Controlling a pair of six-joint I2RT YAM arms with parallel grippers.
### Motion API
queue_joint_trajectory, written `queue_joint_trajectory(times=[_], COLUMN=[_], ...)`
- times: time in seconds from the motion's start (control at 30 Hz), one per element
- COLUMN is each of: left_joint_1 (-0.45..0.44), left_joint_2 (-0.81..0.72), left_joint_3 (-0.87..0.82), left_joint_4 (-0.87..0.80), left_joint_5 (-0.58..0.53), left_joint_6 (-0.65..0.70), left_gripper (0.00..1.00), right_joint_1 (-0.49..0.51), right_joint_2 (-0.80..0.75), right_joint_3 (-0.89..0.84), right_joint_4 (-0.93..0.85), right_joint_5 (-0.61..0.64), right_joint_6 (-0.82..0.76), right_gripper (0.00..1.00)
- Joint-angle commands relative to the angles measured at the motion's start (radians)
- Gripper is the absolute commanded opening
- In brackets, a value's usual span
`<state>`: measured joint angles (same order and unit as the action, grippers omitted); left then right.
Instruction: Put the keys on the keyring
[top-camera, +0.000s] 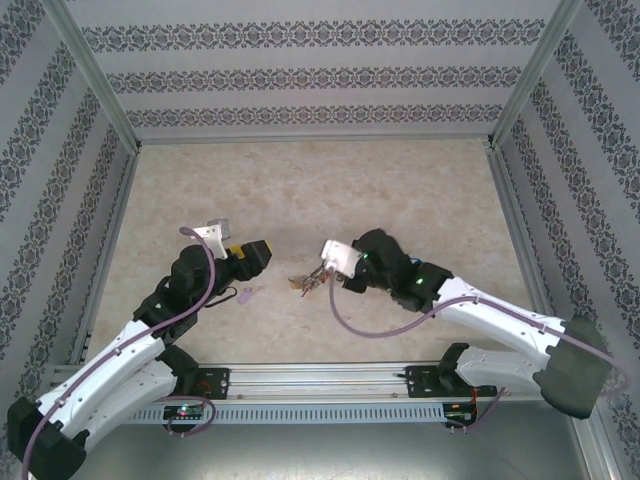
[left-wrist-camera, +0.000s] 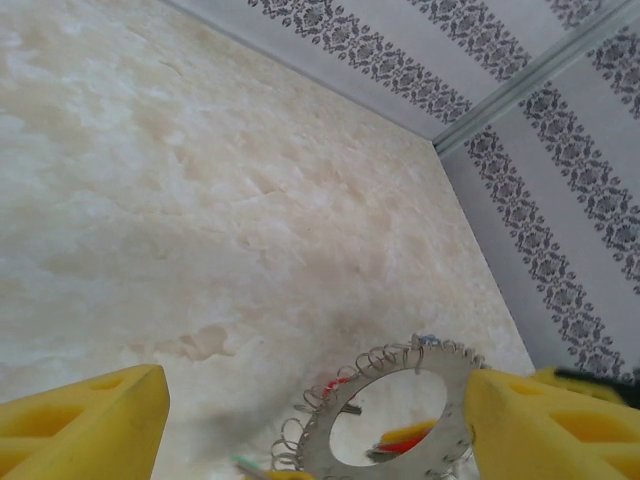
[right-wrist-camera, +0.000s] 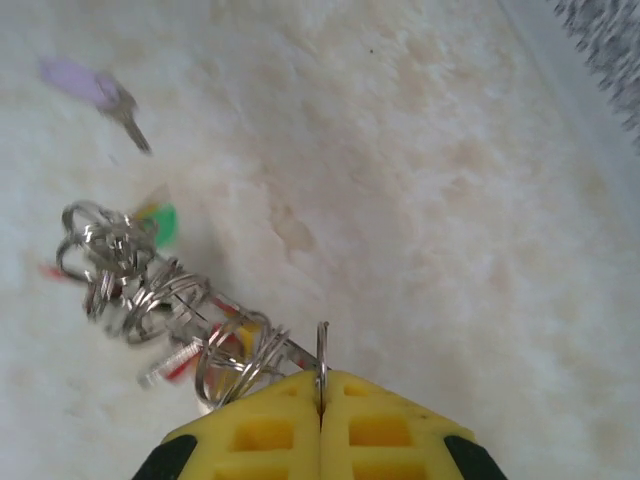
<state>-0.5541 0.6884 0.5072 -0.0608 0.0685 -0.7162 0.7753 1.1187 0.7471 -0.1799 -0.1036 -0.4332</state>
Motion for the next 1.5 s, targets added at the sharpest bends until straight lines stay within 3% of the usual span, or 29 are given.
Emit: queue_joint_trajectory(times=[0.0, 0.13, 0.23, 0.3, 0.43, 0.5, 0.6, 0.73, 0.8, 0.93, 1.03, 1.13, 1.23, 1.47], left_joint_1=[0.006, 0.006, 0.006, 0.006, 0.006, 0.006, 0.006, 0.004, 0.003, -0.026, -0.05, -0.053, -0.055, -0.075], left_joint_2=[-0.041, -0.042, -0.006, 0.03, 0.108, 0.146, 0.204, 0.272, 0.294, 0.308, 0.331, 0.371, 0.389, 0.428], left_joint_3=[-0.009, -0.017, -0.019, -0.004, 0.022, 0.025, 0.05, 0.095, 0.114, 0.129, 0.162, 0.177, 0.187, 0.214], left_joint_4=[0.038, 0.068, 0.119, 0.132, 0.162, 0.203, 0.248, 0.258, 0.251, 0.233, 0.166, 0.162, 0.182, 0.158], left_joint_5=[0.059, 0.124, 0.179, 0.193, 0.14, 0.144, 0.235, 0.434, 0.519, 0.633, 0.632, 0.629, 0.612, 0.636], left_joint_6=[0.109, 0.217, 0.298, 0.349, 0.415, 0.431, 0.473, 0.6, 0.664, 0.819, 0.897, 0.923, 0.935, 1.006], left_gripper=[0.78, 0.77, 0.77, 0.76, 0.76, 0.75, 0.71, 0.57, 0.52, 0.49, 0.49, 0.49, 0.48, 0.45], right_joint_1=[-0.107, -0.151, -0.165, -0.166, -0.109, -0.07, -0.1, -0.194, -0.214, -0.223, -0.22, -0.206, -0.251, -0.238], right_joint_2=[0.028, 0.118, 0.142, 0.121, 0.032, -0.009, -0.039, -0.004, 0.013, 0.041, 0.062, 0.069, 0.105, 0.077], right_joint_3=[-0.024, -0.038, -0.016, -0.009, -0.046, -0.091, -0.114, -0.07, -0.057, -0.01, 0.035, 0.03, 0.089, 0.061], right_joint_4=[0.057, 0.092, 0.074, 0.059, 0.1, 0.151, 0.161, 0.115, 0.12, 0.066, 0.007, 0.081, -0.026, -0.01], right_joint_5=[-0.49, -0.695, -0.67, -0.61, -0.326, -0.254, -0.37, -0.641, -0.699, -0.722, -0.72, -0.517, -0.686, -0.714], right_joint_6=[0.267, 0.362, 0.364, 0.29, 0.072, -0.057, -0.104, -0.064, -0.066, -0.145, -0.221, -0.133, -0.16, -0.206], right_gripper=[0.0, 0.0, 0.0, 0.0, 0.0, 0.0, 0.0, 0.0, 0.0, 0.0, 0.0, 0.0, 0.0, 0.0])
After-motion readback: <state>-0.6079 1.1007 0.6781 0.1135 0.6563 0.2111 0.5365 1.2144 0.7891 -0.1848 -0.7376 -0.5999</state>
